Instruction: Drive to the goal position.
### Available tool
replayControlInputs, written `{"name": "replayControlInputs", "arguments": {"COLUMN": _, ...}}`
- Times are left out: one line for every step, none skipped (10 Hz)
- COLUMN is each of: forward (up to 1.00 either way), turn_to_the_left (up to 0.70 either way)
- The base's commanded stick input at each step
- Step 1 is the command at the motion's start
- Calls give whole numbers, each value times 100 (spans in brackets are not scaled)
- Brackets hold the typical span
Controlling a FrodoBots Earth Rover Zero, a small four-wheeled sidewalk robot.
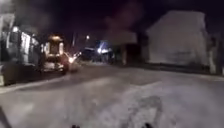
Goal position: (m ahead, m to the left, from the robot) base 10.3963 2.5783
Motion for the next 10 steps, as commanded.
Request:
{"name": "replayControlInputs", "arguments": {"forward": 85, "turn_to_the_left": 0}}
{"name": "replayControlInputs", "arguments": {"forward": 85, "turn_to_the_left": 0}}
{"name": "replayControlInputs", "arguments": {"forward": 85, "turn_to_the_left": 2}}
{"name": "replayControlInputs", "arguments": {"forward": 85, "turn_to_the_left": 30}}
{"name": "replayControlInputs", "arguments": {"forward": 85, "turn_to_the_left": 16}}
{"name": "replayControlInputs", "arguments": {"forward": 85, "turn_to_the_left": 0}}
{"name": "replayControlInputs", "arguments": {"forward": 85, "turn_to_the_left": 0}}
{"name": "replayControlInputs", "arguments": {"forward": 85, "turn_to_the_left": 0}}
{"name": "replayControlInputs", "arguments": {"forward": 66, "turn_to_the_left": 0}}
{"name": "replayControlInputs", "arguments": {"forward": 15, "turn_to_the_left": 0}}
